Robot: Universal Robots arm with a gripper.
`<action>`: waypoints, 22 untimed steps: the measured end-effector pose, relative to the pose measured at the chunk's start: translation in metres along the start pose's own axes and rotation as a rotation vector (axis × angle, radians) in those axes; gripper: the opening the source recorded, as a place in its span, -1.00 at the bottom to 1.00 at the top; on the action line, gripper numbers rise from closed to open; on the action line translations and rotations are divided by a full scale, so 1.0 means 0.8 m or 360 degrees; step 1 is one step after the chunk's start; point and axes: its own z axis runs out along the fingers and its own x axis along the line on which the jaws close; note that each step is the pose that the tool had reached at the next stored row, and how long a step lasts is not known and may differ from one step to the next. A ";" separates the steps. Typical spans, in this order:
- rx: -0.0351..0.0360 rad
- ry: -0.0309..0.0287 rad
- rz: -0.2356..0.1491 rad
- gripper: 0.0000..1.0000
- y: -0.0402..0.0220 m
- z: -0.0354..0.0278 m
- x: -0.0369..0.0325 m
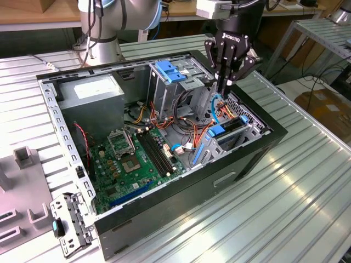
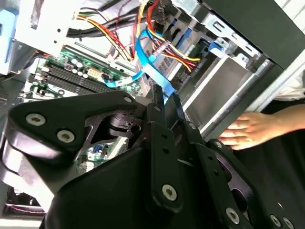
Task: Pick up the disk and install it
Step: 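Insert the second disk wire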
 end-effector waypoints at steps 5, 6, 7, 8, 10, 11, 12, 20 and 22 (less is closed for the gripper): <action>-0.0004 0.02090 0.0000 -0.52 -0.0037 -0.0027 -0.0306; -0.0004 0.02183 0.0001 -0.52 -0.0043 0.0014 -0.0319; -0.0004 0.02184 0.0001 -0.52 -0.0046 0.0034 -0.0325; -0.0004 0.02205 0.0001 -0.50 -0.0046 0.0043 -0.0328; -0.0005 0.02490 0.0001 -0.37 -0.0047 0.0057 -0.0341; -0.0005 0.02668 0.0001 -0.37 -0.0048 0.0072 -0.0356; -0.0005 0.02845 0.0001 -0.37 -0.0050 0.0094 -0.0373; -0.0006 0.03445 0.0001 -0.68 -0.0058 0.0233 -0.0426; -0.0007 0.03575 0.0001 -0.68 -0.0058 0.0245 -0.0429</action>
